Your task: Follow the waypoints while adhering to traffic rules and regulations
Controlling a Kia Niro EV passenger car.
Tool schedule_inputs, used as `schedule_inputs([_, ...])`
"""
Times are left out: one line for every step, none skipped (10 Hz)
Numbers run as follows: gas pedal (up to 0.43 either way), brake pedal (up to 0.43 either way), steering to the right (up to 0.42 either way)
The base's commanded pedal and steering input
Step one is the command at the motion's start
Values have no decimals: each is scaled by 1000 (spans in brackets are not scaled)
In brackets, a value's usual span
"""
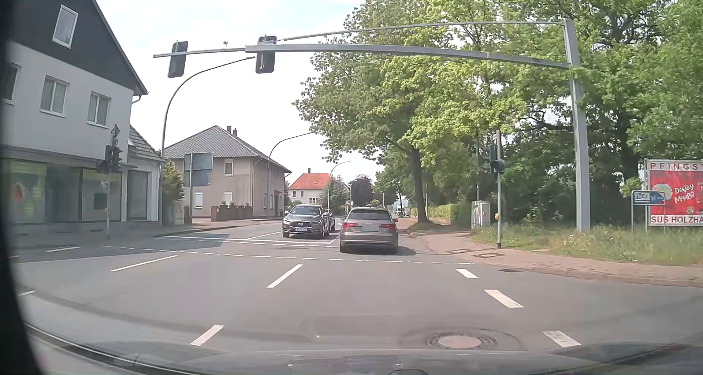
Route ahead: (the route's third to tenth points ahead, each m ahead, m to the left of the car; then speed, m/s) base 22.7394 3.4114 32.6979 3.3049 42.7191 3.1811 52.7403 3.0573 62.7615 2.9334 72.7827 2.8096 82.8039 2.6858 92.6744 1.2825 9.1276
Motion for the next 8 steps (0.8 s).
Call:
schedule_inputs([197, 0, -2])
schedule_inputs([177, 0, -2])
schedule_inputs([177, 0, -2])
schedule_inputs([177, 0, -1])
schedule_inputs([177, 0, -1])
schedule_inputs([177, 0, -1])
schedule_inputs([169, 0, -1])
schedule_inputs([169, 0, -1])
